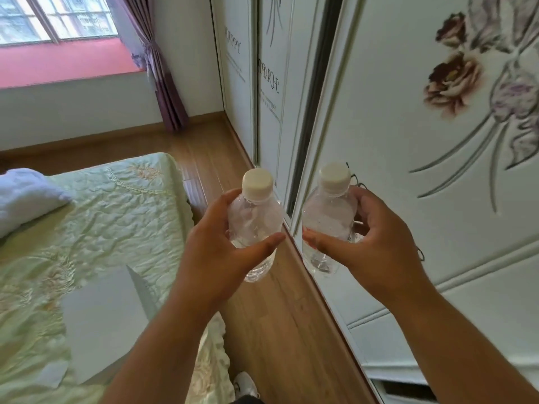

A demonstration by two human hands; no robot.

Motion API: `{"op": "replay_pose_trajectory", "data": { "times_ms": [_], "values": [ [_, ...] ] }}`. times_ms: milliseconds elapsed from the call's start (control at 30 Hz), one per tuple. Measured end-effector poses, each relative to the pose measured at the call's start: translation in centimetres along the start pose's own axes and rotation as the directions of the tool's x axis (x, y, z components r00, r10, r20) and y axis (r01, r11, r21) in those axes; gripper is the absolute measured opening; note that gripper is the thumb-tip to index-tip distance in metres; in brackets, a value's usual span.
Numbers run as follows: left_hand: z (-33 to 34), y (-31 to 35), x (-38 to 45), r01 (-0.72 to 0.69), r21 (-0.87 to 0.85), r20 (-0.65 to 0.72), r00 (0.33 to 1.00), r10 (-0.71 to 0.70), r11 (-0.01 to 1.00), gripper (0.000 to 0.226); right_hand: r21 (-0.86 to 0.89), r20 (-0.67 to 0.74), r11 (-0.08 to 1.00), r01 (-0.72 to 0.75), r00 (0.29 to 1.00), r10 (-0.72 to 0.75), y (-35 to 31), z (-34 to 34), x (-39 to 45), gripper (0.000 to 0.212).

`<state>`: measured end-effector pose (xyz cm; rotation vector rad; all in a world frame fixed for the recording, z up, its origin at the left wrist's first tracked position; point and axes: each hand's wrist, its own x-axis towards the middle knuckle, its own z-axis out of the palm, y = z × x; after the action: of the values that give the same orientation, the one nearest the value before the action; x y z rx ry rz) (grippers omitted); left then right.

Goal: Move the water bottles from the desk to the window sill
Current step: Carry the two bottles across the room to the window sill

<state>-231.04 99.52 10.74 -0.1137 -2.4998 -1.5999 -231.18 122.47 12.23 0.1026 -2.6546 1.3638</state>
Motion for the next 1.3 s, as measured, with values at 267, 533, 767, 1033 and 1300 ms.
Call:
{"op": "replay_pose_trajectory", "data": {
  "times_ms": [267, 533, 767, 1033, 1300],
  "values": [
    [-2.7, -2.9, 5.0, 0.038, 0.047, -0.042, 0.998, -0.036, 0.998, 0.084, 0.036, 0.057, 0.999, 0.014, 0.998, -0.016, -0.5, 4.1, 6.0, 0.075],
    [-1.5, -4.1, 11.4, 0.153, 0.057, -0.122, 0.982, -0.145, 0.987, 0.081, 0.096, 0.153, 0.993, 0.065, 0.985, -0.079, 1.7, 6.3, 15.3, 0.076],
    [1.0, -3.2, 19.2, 0.208, 0.067, -0.268, 0.946, -0.183, 0.976, 0.081, 0.164, 0.232, 0.977, 0.137, 0.957, -0.173, 3.3, 6.0, 26.1, 0.079],
    [2.1, -2.9, 23.8, 0.221, 0.011, -0.370, 0.907, -0.201, 0.975, 0.078, 0.202, 0.278, 0.963, 0.181, 0.932, -0.234, 3.8, 6.3, 33.4, 0.077],
    [1.9, -4.4, 28.9, 0.207, 0.035, -0.354, 0.917, -0.182, 0.978, 0.080, 0.181, 0.304, 0.970, 0.164, 0.928, -0.214, 4.3, 7.7, 38.0, 0.082]
  ]
}}
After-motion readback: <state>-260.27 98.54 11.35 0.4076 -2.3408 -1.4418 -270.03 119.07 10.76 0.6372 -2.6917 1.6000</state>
